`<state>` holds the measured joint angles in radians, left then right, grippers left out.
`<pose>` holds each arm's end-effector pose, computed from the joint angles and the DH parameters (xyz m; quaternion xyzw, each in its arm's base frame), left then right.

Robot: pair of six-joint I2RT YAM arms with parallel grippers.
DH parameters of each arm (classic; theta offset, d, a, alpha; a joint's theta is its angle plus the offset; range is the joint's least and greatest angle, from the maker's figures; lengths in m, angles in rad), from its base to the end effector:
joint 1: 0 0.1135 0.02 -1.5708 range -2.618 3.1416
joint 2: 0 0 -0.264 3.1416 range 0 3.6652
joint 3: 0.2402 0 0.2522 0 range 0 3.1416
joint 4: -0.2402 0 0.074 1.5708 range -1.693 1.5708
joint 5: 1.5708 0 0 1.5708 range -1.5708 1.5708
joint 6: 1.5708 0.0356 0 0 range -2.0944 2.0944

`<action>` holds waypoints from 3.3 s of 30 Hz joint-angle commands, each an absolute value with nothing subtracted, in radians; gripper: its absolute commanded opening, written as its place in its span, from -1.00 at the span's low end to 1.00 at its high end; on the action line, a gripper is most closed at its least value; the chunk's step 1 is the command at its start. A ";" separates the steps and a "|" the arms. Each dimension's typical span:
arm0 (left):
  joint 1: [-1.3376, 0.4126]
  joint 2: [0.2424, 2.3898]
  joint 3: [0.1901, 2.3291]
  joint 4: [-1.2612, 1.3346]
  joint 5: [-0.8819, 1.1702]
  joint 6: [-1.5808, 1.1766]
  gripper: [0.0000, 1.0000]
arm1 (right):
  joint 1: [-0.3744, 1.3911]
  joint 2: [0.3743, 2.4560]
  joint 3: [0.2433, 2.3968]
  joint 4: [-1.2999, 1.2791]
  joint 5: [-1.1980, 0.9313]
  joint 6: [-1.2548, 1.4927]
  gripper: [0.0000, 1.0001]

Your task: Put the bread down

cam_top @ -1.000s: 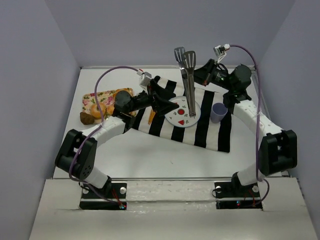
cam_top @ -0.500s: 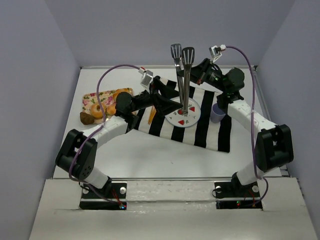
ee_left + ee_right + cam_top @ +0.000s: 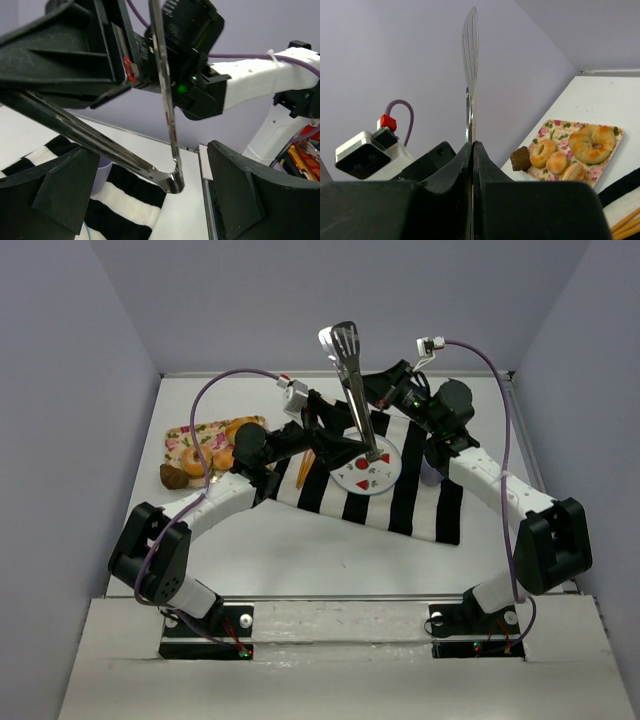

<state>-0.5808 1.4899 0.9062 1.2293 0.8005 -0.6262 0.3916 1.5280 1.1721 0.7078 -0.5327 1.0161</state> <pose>0.2494 -0.1942 0.3511 0.3393 0.4188 -0.6109 0.5799 0.3235 0.1531 0.3842 -0.0357 0.5918 0.6268 0.5056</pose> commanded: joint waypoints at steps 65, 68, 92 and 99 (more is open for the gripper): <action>-0.497 1.471 1.078 1.020 0.864 -0.463 0.11 | 0.495 1.378 0.884 1.187 -0.244 0.874 -0.71; -0.494 1.462 1.075 1.016 0.867 -0.469 0.05 | 0.495 1.356 0.879 1.172 -0.250 0.864 -0.41; -0.474 1.194 1.045 0.432 0.399 -0.344 -0.15 | 0.495 1.117 0.925 0.631 -0.048 0.588 0.38; -0.476 1.125 1.103 -0.157 -0.087 -0.475 -0.24 | 0.495 0.951 0.887 0.364 0.279 0.456 0.39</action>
<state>-0.4770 1.1675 1.0599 0.1844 0.2127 -0.4084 0.4862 1.0180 0.8982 0.4908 0.0830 0.5659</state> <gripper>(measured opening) 0.395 0.691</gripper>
